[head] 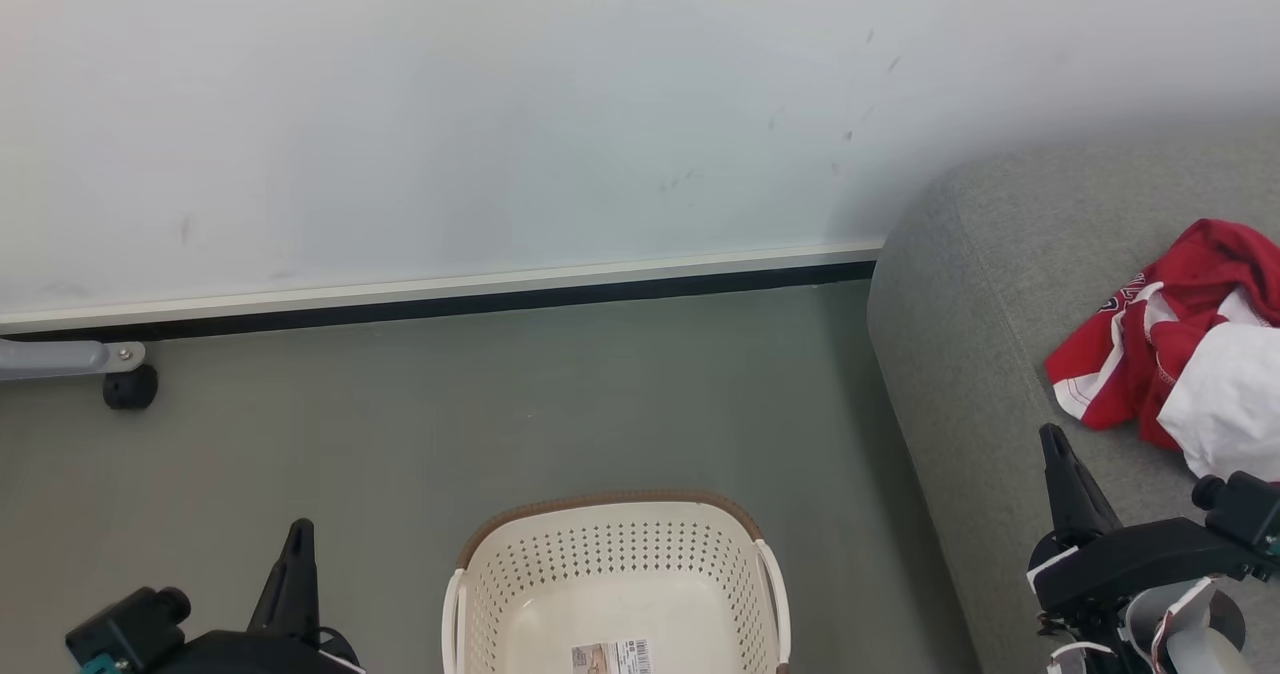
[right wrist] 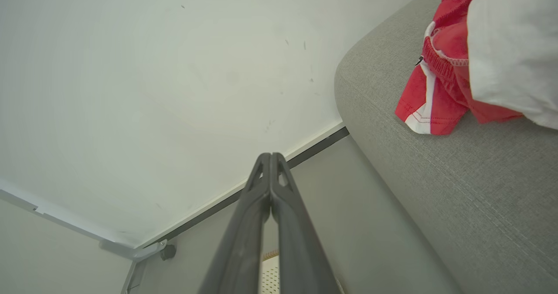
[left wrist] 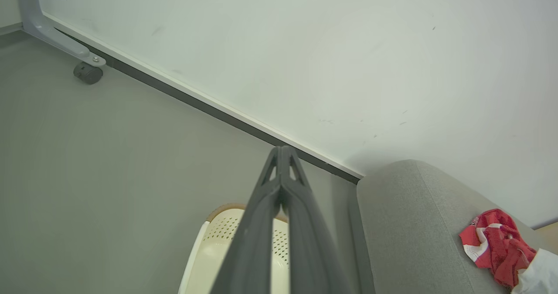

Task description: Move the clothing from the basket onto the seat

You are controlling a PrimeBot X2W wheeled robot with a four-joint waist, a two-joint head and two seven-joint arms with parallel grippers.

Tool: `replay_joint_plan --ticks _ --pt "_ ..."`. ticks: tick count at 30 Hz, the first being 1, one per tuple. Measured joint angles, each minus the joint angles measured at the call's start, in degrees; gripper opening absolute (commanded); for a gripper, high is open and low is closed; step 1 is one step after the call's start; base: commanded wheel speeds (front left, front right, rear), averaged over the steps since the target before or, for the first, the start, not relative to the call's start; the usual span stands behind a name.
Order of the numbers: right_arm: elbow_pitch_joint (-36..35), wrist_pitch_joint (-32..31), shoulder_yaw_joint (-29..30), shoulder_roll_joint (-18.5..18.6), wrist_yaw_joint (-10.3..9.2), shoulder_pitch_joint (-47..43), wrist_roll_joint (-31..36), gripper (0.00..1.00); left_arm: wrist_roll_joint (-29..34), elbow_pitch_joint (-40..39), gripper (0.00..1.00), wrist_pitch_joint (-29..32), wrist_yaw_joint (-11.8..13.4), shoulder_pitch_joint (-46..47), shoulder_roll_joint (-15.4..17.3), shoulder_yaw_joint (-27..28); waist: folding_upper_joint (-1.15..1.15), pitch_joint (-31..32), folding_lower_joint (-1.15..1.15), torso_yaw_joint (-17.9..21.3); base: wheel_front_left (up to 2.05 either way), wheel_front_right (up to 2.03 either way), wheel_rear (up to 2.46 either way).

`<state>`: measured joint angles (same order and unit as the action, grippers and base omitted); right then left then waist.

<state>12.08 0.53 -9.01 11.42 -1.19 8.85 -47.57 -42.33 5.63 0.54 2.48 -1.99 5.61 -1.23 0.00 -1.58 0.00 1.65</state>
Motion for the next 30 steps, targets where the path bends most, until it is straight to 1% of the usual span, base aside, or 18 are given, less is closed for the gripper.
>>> replay_joint_plan --ticks 3,7,23,30 --pt "0.24 -0.34 0.86 -0.38 0.3 -0.07 -1.98 0.0 -1.9 0.55 0.0 0.36 -0.1 0.58 -0.19 0.37 0.0 0.07 0.0 -0.08 0.0 0.0 0.0" --pt "0.68 -0.58 1.88 -0.99 0.8 -0.09 -4.75 0.0 -5.15 1.32 0.0 0.88 -1.03 0.69 -0.29 0.73 0.0 0.16 0.0 -0.19 0.0 0.0 0.0" --pt "1.79 -2.57 6.12 -3.21 2.82 -0.44 -15.82 0.0 -18.01 3.97 0.0 2.26 -3.08 2.15 -0.98 2.42 0.0 0.54 0.0 -0.6 0.0 0.0 0.0" --pt "2.5 -3.48 7.97 -4.14 3.76 -1.28 -20.93 0.0 -22.98 5.25 0.0 2.96 -4.38 3.01 -1.44 2.99 0.0 0.71 0.0 -0.79 0.0 0.0 0.0"
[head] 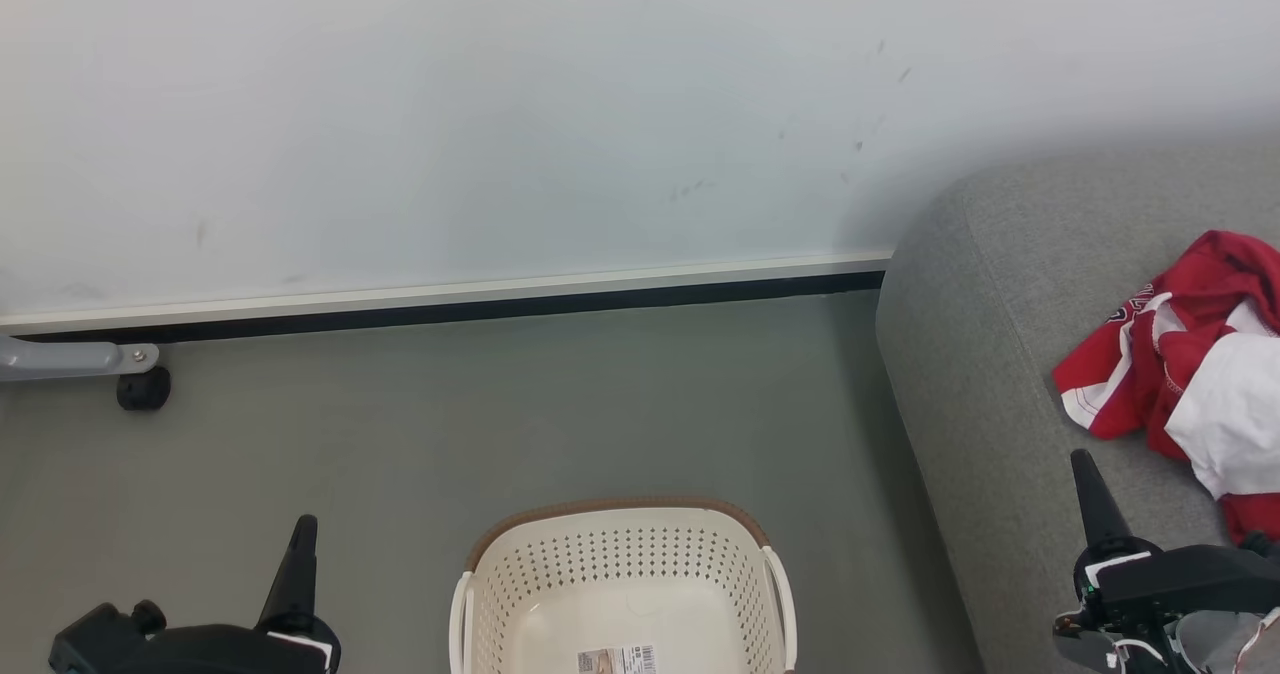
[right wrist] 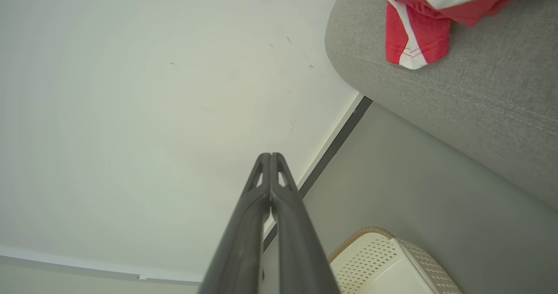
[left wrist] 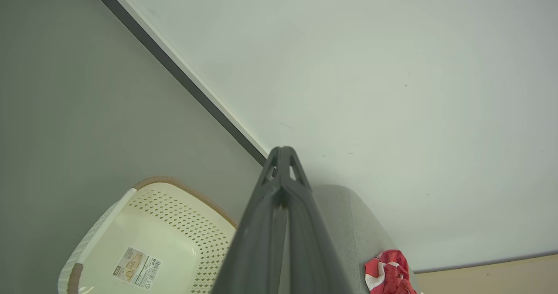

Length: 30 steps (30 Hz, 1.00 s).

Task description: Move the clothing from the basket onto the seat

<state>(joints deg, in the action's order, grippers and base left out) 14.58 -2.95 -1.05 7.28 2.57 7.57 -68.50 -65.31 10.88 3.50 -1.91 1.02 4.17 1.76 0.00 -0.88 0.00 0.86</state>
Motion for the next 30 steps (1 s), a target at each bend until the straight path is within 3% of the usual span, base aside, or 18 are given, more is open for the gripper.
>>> replay_joint_plan --ticks 30 --pt "2.3 -3.11 7.89 -4.19 3.81 -1.19 -20.64 0.0 -23.72 5.3 0.0 2.56 -4.38 2.86 -1.44 3.18 0.0 0.71 0.0 -0.78 0.0 0.0 0.0"
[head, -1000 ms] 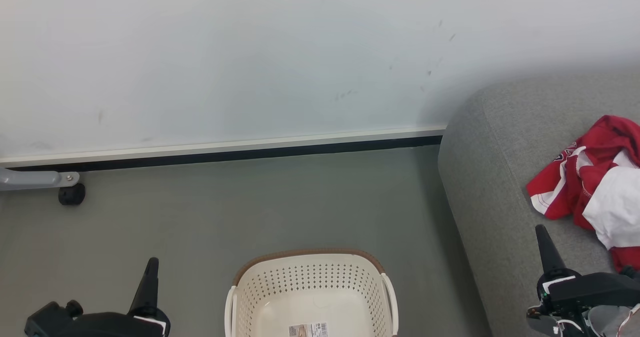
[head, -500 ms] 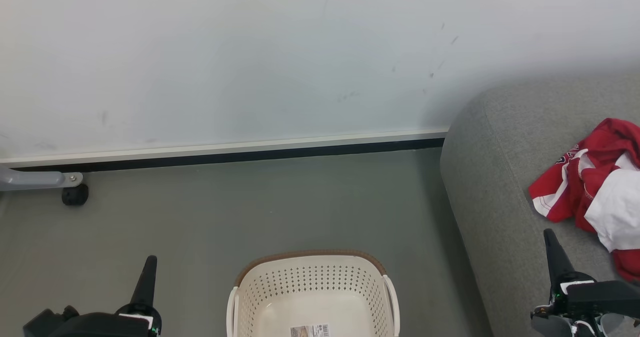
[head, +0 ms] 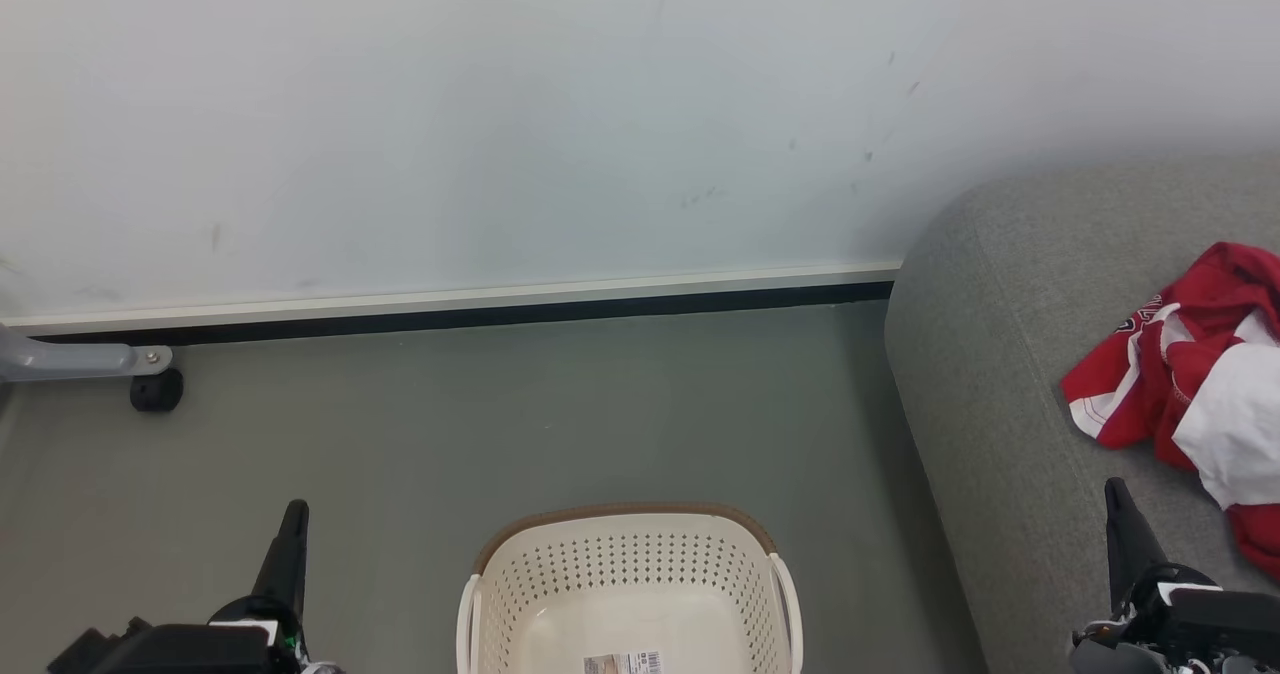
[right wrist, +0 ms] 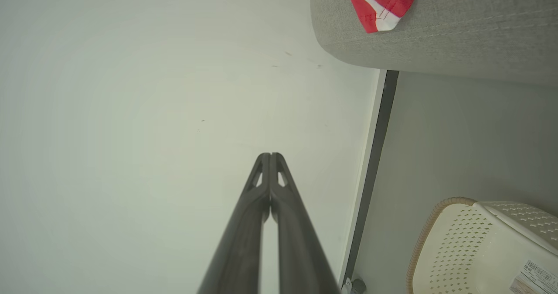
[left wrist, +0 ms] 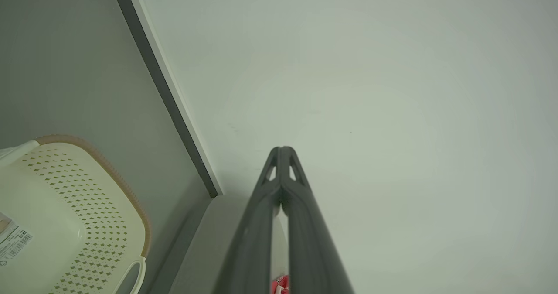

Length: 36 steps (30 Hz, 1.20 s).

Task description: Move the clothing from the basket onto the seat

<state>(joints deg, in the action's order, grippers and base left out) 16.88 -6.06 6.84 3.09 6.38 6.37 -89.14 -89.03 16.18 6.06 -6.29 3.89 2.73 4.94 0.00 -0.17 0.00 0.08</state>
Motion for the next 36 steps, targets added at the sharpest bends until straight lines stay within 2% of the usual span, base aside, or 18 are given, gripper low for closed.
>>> replay_joint_plan --ticks 5,36 --pt "0.22 -0.44 0.79 -0.54 0.44 -0.14 -2.25 0.0 -2.56 0.41 0.0 0.44 -0.35 0.64 -0.25 0.25 0.0 0.06 0.0 -0.07 0.0 0.0 0.0" --pt "0.22 -0.43 0.83 -0.55 0.44 -0.17 -2.29 0.0 -2.67 0.54 0.0 0.44 -0.76 0.64 -0.27 0.25 0.0 0.07 0.0 -0.08 0.0 0.0 0.0"
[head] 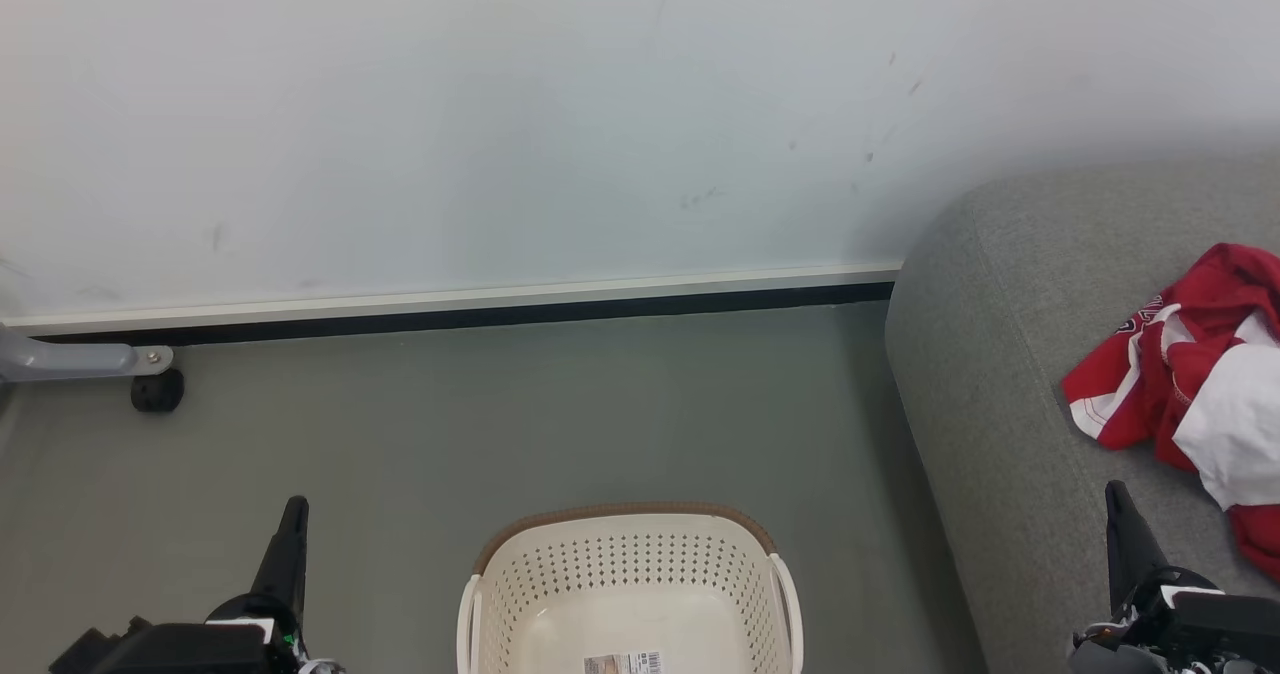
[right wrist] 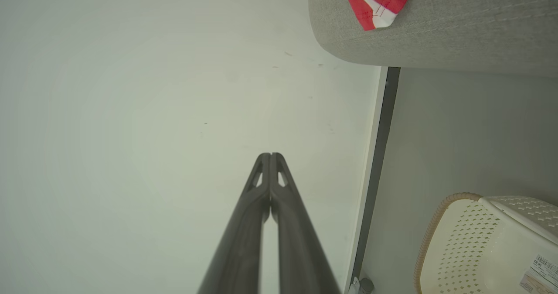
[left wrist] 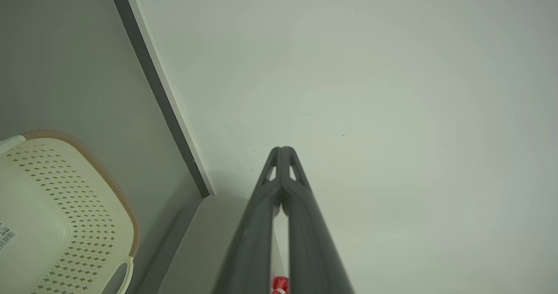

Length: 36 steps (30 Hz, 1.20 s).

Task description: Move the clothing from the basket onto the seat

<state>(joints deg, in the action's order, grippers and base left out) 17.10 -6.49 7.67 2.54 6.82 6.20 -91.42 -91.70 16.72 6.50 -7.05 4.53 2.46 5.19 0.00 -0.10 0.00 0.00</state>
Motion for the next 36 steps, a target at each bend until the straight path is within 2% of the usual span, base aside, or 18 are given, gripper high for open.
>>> replay_joint_plan --ticks 36 --pt "0.01 0.0 -0.01 -0.01 0.01 0.0 0.0 0.0 0.0 0.07 0.0 0.0 0.0 0.0 0.0 0.0 0.0 0.0 0.0 0.0 0.0 0.0 0.0"
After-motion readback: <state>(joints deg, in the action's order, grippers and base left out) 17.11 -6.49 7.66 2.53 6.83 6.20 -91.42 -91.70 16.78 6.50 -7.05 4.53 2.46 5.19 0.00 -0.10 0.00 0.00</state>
